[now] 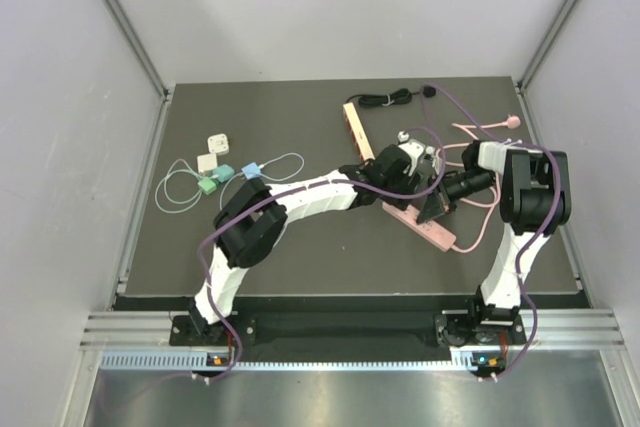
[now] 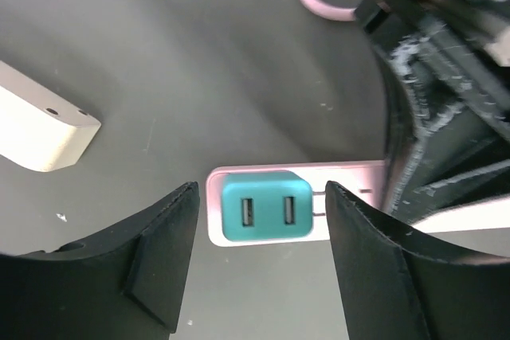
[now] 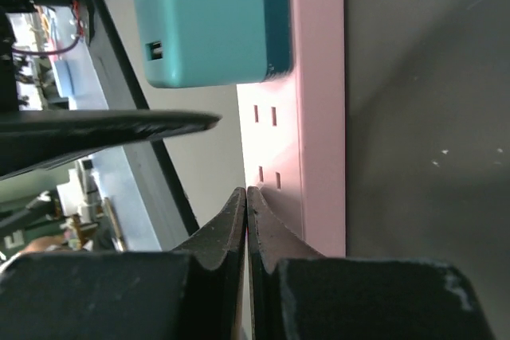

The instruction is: Pull the plug off the socket

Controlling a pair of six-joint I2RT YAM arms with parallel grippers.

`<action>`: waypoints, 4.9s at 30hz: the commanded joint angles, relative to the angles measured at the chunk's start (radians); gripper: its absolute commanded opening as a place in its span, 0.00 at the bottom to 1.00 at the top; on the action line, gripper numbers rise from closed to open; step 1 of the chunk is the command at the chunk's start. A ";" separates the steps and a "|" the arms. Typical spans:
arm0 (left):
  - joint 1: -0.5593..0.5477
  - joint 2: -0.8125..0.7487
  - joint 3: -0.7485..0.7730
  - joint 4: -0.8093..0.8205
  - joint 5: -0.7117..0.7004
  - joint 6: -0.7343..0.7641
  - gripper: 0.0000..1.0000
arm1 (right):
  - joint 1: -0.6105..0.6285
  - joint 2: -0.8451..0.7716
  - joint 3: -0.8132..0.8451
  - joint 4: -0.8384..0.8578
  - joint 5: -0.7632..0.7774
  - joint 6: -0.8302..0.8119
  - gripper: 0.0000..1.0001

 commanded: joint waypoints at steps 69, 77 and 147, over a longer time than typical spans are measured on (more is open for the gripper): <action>-0.045 0.031 0.300 -0.254 0.012 0.132 0.00 | -0.014 -0.023 -0.105 0.381 0.321 0.358 0.00; -0.067 -0.003 0.217 -0.167 0.076 0.352 0.00 | -0.056 0.020 -0.084 0.345 0.251 0.326 0.00; 0.889 -1.034 -0.811 0.140 0.154 -0.369 0.00 | -0.090 -0.564 0.042 0.160 0.031 0.184 0.27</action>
